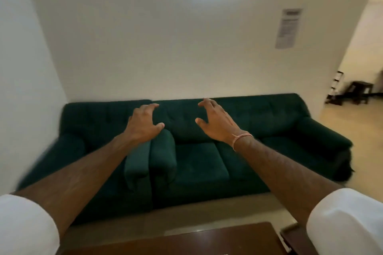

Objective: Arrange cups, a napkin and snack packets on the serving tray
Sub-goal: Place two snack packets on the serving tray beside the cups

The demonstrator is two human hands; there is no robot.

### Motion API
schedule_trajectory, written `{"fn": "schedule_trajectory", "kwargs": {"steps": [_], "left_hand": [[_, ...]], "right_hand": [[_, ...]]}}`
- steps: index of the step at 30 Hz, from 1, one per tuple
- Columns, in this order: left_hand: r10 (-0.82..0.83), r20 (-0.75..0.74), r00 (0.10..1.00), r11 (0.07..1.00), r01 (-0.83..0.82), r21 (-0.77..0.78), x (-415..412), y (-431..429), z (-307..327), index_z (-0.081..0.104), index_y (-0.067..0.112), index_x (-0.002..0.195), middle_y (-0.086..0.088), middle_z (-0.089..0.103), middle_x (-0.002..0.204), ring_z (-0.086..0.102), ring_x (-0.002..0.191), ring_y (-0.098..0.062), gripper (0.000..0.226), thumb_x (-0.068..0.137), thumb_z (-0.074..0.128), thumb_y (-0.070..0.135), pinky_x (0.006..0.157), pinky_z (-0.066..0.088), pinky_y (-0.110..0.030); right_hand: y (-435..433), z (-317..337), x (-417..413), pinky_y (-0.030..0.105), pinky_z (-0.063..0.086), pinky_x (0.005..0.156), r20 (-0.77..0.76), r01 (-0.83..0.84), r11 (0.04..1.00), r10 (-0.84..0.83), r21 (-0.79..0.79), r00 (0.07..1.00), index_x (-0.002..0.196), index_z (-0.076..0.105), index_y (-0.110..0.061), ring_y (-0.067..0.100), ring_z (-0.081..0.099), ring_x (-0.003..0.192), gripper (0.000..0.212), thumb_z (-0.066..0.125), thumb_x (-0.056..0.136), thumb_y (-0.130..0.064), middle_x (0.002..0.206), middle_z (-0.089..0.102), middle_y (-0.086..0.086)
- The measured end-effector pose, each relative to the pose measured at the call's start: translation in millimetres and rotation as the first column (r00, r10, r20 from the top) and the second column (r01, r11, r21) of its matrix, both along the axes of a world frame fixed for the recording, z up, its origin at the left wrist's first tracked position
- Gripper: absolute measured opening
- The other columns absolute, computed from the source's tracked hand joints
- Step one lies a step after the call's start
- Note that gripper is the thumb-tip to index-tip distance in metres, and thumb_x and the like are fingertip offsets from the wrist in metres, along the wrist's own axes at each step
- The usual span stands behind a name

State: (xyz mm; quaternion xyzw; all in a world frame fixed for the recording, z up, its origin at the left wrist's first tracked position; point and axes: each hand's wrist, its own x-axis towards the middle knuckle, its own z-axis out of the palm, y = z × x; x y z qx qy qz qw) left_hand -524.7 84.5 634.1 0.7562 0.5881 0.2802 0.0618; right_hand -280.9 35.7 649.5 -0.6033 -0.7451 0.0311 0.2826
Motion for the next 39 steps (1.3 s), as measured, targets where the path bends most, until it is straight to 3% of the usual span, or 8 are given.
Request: {"fn": "schedule_trajectory", "kwargs": {"steps": [7, 14, 18, 22, 28, 34, 37, 39], "left_hand": [[-0.214, -0.049, 0.976, 0.969, 0.206, -0.134, 204.5, 10.3, -88.5, 0.041, 0.024, 0.145, -0.008, 0.044, 0.149, 0.035, 0.137, -0.03, 0.069, 0.084, 0.069, 0.039, 0.108, 0.037, -0.05], [-0.375, -0.073, 0.924, 0.887, 0.335, -0.319, 402.6, -4.5, -211.5, 0.041, 0.025, 0.144, -0.005, 0.044, 0.147, 0.036, 0.137, -0.027, 0.067, 0.084, 0.068, 0.04, 0.107, 0.036, -0.049], [-0.461, -0.08, 0.884, 0.812, 0.384, -0.44, 495.5, -21.5, -293.9, 0.042, 0.026, 0.143, -0.004, 0.044, 0.147, 0.036, 0.136, -0.025, 0.066, 0.084, 0.068, 0.04, 0.108, 0.033, -0.05], [-0.534, -0.094, 0.84, 0.723, 0.397, -0.566, 575.1, -43.8, -383.8, 0.043, 0.024, 0.142, -0.004, 0.045, 0.146, 0.038, 0.134, -0.024, 0.064, 0.085, 0.067, 0.04, 0.107, 0.035, -0.041], [-0.633, -0.05, 0.773, 0.559, 0.411, -0.72, 668.0, -86.9, -505.5, 0.047, 0.022, 0.14, -0.005, 0.051, 0.144, 0.045, 0.133, -0.025, 0.065, 0.083, 0.069, 0.044, 0.106, 0.041, -0.042], [-0.614, 0.076, 0.786, 0.37, 0.371, -0.851, 724.8, -127.9, -605.2, 0.055, 0.018, 0.13, -0.003, 0.062, 0.129, 0.059, 0.115, -0.021, 0.059, 0.081, 0.073, 0.044, 0.09, 0.047, -0.029], [-0.53, 0.14, 0.836, 0.357, 0.37, -0.858, 745.1, -140.7, -635.3, 0.052, 0.015, 0.133, -0.006, 0.06, 0.132, 0.057, 0.117, -0.022, 0.063, 0.082, 0.073, 0.045, 0.091, 0.046, -0.029], [-0.494, 0.161, 0.855, 0.432, 0.401, -0.808, 759.0, -144.2, -648.2, 0.049, 0.015, 0.135, -0.009, 0.055, 0.134, 0.053, 0.121, -0.025, 0.067, 0.08, 0.075, 0.042, 0.1, 0.045, -0.036]], "right_hand": [[-30.1, -76.6, 200.4, 0.047, 0.038, 0.115, -0.01, 0.249, 0.965, -0.25, -0.081, 0.968, 0.14, 0.045, -0.014, 0.026, 0.041, 0.14, 0.051, 0.06, 0.095, -0.033, 0.157, 0.036, 0.007], [-66.4, -203.7, 394.0, 0.045, 0.039, 0.112, -0.061, 0.429, 0.867, -0.457, -0.253, 0.887, 0.136, 0.048, -0.014, 0.025, 0.044, 0.136, 0.048, 0.061, 0.094, -0.033, 0.15, 0.041, 0.006], [-98.4, -289.5, 477.5, 0.036, 0.039, 0.109, -0.056, 0.473, 0.791, -0.532, -0.387, 0.845, 0.134, 0.05, -0.01, 0.028, 0.048, 0.13, 0.047, 0.062, 0.093, -0.03, 0.144, 0.047, 0.01], [-136.1, -384.6, 543.6, 0.04, 0.043, 0.106, -0.033, 0.496, 0.707, -0.59, -0.504, 0.807, 0.131, 0.052, -0.01, 0.03, 0.051, 0.127, 0.044, 0.061, 0.094, -0.03, 0.14, 0.05, 0.012], [-194.1, -513.6, 604.3, 0.038, 0.044, 0.103, -0.017, 0.51, 0.547, -0.692, -0.664, 0.721, 0.13, 0.052, -0.007, 0.033, 0.053, 0.122, 0.045, 0.063, 0.093, -0.03, 0.135, 0.052, 0.015], [-245.7, -607.7, 613.7, 0.044, 0.047, 0.099, 0.028, 0.583, 0.285, -0.883, -0.76, 0.469, 0.125, 0.05, -0.005, 0.038, 0.056, 0.117, 0.048, 0.066, 0.09, -0.034, 0.127, 0.053, 0.019], [-262.8, -629.1, 592.6, 0.048, 0.053, 0.093, -0.024, 0.61, 0.189, -0.963, -0.769, 0.269, 0.119, 0.045, -0.01, 0.037, 0.059, 0.11, 0.056, 0.07, 0.086, -0.046, 0.122, 0.053, 0.015], [-270.0, -638.1, 575.6, 0.046, 0.056, 0.087, -0.088, 0.587, 0.149, -0.987, -0.796, 0.132, 0.114, 0.04, -0.016, 0.033, 0.063, 0.102, 0.06, 0.07, 0.082, -0.057, 0.117, 0.055, 0.01]]}}
